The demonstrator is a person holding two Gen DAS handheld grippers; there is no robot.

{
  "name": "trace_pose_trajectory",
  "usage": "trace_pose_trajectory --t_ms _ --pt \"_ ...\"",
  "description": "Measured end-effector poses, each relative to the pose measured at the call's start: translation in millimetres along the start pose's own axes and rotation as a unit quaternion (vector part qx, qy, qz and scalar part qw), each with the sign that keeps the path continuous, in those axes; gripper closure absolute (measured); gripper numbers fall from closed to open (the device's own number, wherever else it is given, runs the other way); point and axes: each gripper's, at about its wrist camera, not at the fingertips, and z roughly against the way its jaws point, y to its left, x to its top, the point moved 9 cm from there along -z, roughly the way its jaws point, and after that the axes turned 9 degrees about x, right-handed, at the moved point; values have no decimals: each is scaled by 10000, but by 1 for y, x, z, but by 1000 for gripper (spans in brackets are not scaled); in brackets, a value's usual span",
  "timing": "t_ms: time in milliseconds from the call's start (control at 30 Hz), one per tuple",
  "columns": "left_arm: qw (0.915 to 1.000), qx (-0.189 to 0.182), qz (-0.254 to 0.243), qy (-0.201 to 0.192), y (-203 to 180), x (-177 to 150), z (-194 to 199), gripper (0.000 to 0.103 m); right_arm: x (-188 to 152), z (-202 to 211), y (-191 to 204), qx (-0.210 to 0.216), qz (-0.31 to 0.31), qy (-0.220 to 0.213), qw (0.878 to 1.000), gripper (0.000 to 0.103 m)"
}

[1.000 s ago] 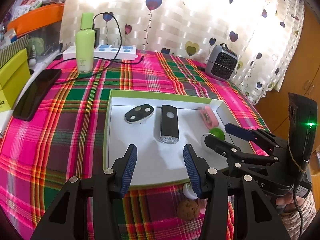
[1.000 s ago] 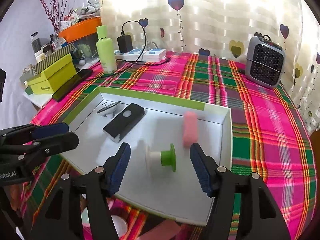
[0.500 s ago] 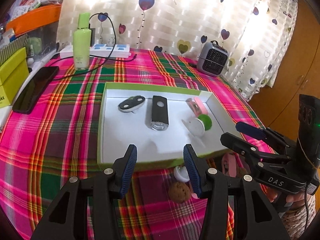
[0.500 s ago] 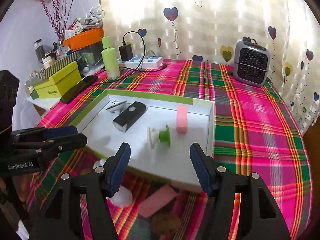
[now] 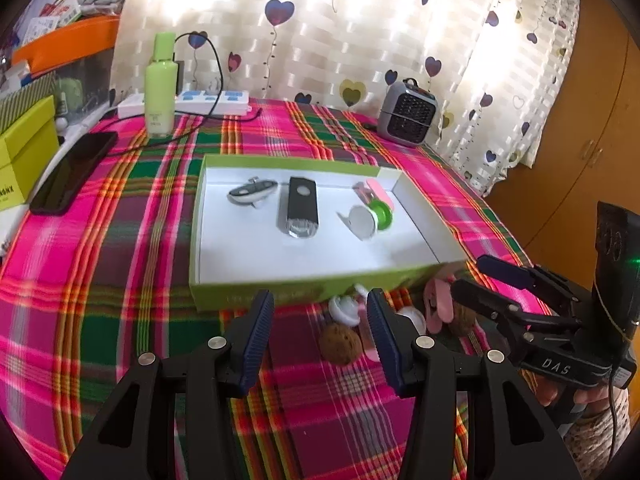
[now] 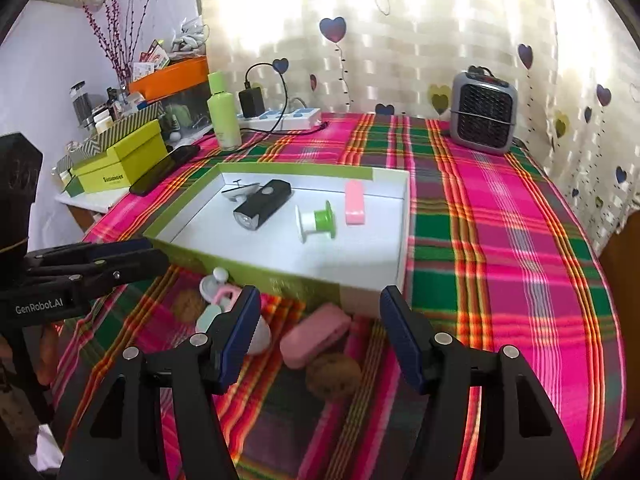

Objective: Organize objects
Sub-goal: 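Withdraw both open tools from the tray toward the walnuts beside it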

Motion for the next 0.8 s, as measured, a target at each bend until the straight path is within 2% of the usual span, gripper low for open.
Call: trace_pose_trajectory --t_ms 200,367,800 --pt "9999 -96 -4 115 -6 -13 -4 56 -15 5 -9 -104 -183 58 9998 40" --pt "9997 -106 -55 215 -11 -21 -8 56 -25 6 -11 -31 -301 122 9995 40" --pt "9990 -69 -71 433 -14 -32 -22 56 -35 -1 -9 -12 -280 376 9989 40"
